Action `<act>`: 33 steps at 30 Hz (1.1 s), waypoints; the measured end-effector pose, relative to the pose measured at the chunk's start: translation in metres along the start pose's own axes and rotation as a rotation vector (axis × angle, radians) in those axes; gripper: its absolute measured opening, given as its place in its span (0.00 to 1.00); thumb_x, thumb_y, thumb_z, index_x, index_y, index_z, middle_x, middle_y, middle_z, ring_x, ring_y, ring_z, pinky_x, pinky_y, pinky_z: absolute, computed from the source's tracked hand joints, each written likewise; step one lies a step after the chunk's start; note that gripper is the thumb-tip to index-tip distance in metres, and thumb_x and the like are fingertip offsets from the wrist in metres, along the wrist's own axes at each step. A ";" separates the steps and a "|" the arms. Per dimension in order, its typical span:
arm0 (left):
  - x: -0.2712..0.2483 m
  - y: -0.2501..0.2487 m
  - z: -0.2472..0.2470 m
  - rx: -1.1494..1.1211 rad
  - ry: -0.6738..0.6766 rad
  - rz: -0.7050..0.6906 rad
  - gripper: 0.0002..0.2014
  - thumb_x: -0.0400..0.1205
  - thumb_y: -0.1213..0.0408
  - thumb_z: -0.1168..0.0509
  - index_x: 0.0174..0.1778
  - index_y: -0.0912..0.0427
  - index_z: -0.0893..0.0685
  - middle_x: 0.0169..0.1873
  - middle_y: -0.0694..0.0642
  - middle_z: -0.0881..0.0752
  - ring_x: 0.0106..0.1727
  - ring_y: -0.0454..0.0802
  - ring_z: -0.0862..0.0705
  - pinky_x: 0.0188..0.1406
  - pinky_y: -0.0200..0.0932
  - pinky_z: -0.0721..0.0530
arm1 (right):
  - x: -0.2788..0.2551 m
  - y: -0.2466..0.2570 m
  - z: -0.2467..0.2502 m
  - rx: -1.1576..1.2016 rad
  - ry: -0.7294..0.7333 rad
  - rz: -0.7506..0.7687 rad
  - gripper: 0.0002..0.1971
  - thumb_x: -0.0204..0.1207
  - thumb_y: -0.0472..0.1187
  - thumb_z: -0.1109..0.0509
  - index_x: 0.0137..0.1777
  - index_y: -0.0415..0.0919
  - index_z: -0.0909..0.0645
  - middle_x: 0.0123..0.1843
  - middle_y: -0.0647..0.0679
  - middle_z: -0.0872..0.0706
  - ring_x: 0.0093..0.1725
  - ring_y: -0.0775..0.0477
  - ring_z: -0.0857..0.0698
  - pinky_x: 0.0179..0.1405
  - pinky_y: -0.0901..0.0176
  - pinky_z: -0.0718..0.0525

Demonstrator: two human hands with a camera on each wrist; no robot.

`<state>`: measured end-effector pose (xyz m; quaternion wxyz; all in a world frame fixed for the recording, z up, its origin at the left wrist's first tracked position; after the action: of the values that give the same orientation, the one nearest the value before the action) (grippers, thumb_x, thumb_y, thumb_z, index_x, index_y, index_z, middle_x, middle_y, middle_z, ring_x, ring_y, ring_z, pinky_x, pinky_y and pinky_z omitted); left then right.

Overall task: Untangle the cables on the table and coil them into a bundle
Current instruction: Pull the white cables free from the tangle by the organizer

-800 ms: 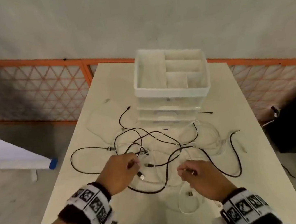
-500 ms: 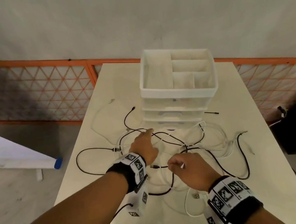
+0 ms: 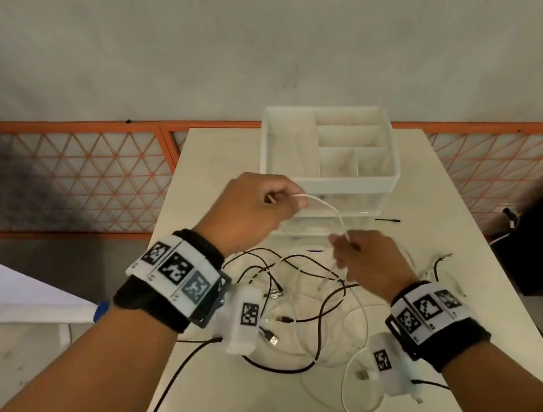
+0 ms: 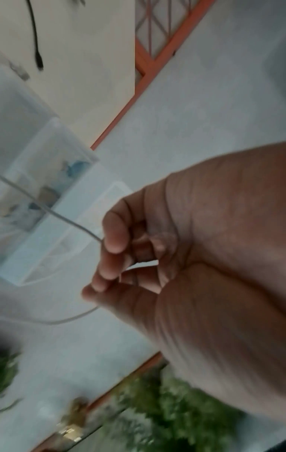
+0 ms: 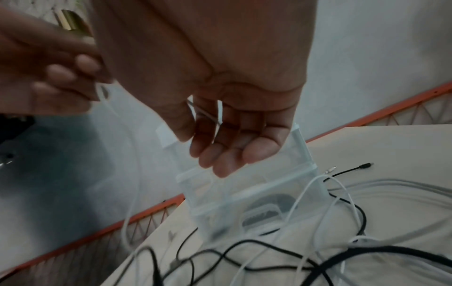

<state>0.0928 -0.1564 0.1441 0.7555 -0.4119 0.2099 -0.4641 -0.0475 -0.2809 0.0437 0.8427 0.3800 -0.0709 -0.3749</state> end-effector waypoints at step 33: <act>-0.035 0.140 -0.073 -0.072 0.109 0.388 0.19 0.88 0.50 0.45 0.33 0.54 0.23 0.28 0.48 0.19 0.36 0.53 0.10 0.39 0.45 0.20 | 0.038 -0.010 0.135 0.341 -0.329 -0.165 0.18 0.83 0.55 0.35 0.64 0.45 0.17 0.50 0.56 0.13 0.42 0.44 0.07 0.38 0.49 0.13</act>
<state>0.0992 -0.1245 -0.0142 0.8031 -0.3646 0.3425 -0.3238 -0.0811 -0.3905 0.1251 0.7100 0.4550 -0.2381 -0.4818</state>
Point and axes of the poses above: each hand's wrist, its own x-axis towards the middle knuckle, its own z-axis out of the back of the hand, y = z × x, the point moved 9 cm from there along x, towards the middle knuckle
